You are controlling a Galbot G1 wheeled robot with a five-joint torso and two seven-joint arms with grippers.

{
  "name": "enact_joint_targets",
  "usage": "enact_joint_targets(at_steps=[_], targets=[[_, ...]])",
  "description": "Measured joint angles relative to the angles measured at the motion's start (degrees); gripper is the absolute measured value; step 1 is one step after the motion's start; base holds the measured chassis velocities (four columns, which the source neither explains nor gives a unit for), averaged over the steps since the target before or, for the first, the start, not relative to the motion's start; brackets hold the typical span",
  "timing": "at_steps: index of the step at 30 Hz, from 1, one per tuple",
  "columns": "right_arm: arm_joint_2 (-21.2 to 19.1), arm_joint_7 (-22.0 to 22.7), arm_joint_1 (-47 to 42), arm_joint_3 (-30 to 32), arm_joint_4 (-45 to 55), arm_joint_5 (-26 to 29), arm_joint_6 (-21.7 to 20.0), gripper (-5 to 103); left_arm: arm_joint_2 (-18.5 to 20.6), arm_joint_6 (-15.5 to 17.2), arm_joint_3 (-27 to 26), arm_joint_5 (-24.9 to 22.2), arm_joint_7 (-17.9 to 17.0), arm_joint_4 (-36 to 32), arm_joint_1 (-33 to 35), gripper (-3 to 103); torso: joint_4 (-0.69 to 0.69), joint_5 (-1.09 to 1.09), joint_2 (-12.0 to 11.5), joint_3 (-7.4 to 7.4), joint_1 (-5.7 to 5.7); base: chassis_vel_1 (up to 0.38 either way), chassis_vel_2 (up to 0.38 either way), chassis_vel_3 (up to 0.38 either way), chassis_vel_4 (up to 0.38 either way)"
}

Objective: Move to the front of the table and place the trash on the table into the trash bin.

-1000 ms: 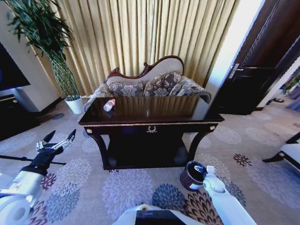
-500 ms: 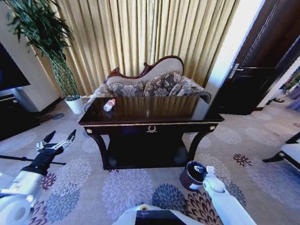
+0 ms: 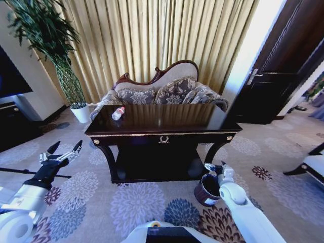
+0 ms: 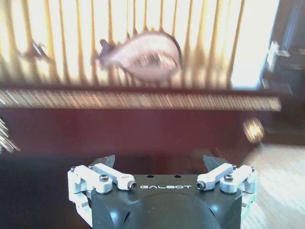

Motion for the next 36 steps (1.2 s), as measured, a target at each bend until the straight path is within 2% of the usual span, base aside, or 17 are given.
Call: enact_joint_targets(at_steps=[7, 15, 36], targets=[[-1.51, 3.25, -3.38, 1.14, 18.23, 3.56, -2.57, 100, -0.44, 0.0, -0.07, 0.0, -0.04, -0.06, 0.16, 100, 0.0, 0.0, 0.0, 0.0, 0.0, 0.0, 0.0, 0.0, 0.0], [-2.54, 5.74, -7.26, 3.76, 28.21, 4.27, -4.75, 100, -0.44, 0.02, -0.08, 0.0, -0.22, -0.11, 0.04, 100, -0.01, 0.0, 0.0, 0.0, 0.0, 0.0, 0.0, 0.0, 0.0], [-2.87, 6.33, -7.78, 4.39, 29.55, 4.48, -5.3, 100, -0.37, 0.17, 0.11, 0.36, -0.23, 0.2, -0.08, 100, 0.0, 0.0, 0.0, 0.0, 0.0, 0.0, 0.0, 0.0, 0.0]])
